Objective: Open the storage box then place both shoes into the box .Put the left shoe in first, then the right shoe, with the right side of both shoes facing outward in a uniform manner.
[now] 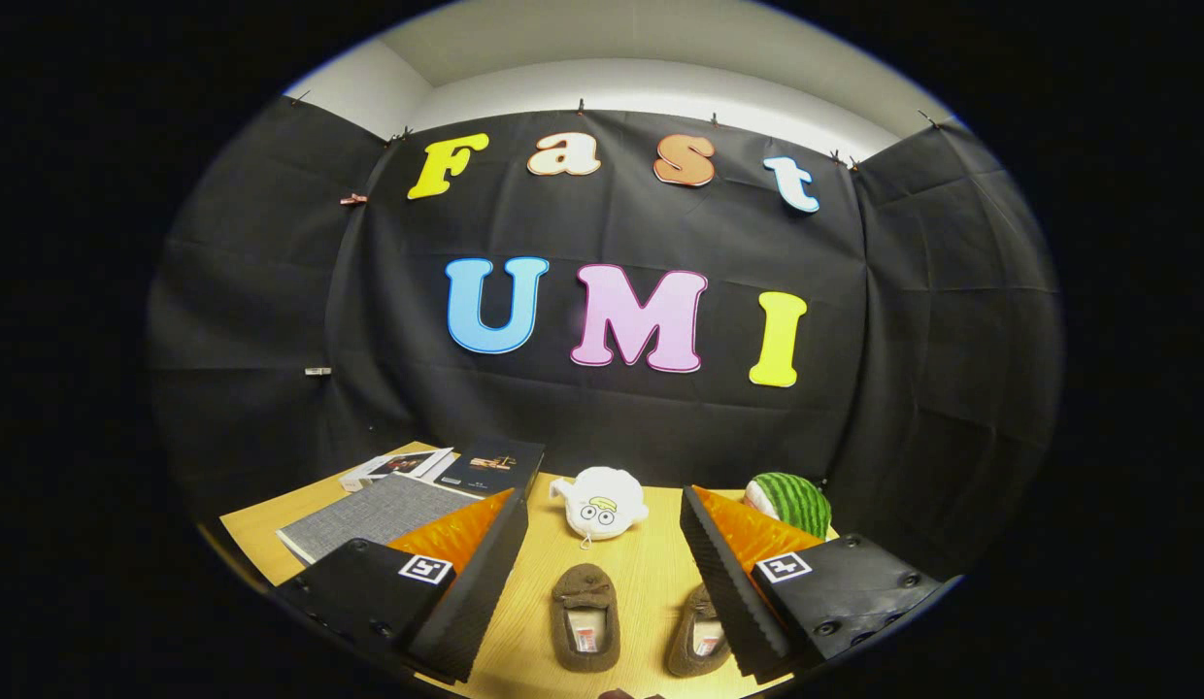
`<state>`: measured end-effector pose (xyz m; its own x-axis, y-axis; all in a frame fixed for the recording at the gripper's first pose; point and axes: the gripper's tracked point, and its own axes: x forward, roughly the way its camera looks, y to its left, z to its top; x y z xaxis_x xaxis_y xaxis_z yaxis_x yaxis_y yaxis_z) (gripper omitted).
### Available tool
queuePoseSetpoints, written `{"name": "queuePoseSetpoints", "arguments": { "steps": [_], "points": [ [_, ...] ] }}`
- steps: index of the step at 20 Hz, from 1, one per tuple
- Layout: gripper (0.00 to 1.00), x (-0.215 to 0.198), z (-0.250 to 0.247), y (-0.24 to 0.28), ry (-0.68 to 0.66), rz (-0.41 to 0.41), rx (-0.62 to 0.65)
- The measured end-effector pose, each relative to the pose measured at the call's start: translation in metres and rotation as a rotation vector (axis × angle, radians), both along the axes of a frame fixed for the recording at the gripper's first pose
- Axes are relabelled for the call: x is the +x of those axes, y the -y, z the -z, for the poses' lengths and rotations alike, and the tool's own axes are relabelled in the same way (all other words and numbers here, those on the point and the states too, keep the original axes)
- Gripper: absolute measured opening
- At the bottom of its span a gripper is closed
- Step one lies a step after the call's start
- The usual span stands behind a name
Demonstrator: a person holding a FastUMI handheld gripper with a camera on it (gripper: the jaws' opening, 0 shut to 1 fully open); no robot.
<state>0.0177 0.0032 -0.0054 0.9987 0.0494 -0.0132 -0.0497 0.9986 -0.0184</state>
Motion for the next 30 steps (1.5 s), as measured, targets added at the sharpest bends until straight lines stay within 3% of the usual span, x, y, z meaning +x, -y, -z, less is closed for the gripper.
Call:
{"name": "queuePoseSetpoints", "arguments": {
  "steps": [11, 21, 26, 30],
  "points": [
    [0.97, 0.011, 0.009, -0.012, -0.039, -0.051, 0.015],
    [0.98, 0.032, 0.066, -0.053, -0.269, -0.18, 0.131],
    [0.99, 0.035, 0.107, -0.087, -0.459, -0.294, 0.3],
    [0.98, 0.025, 0.145, -0.107, -0.631, -0.323, 0.516]
  ]
}}
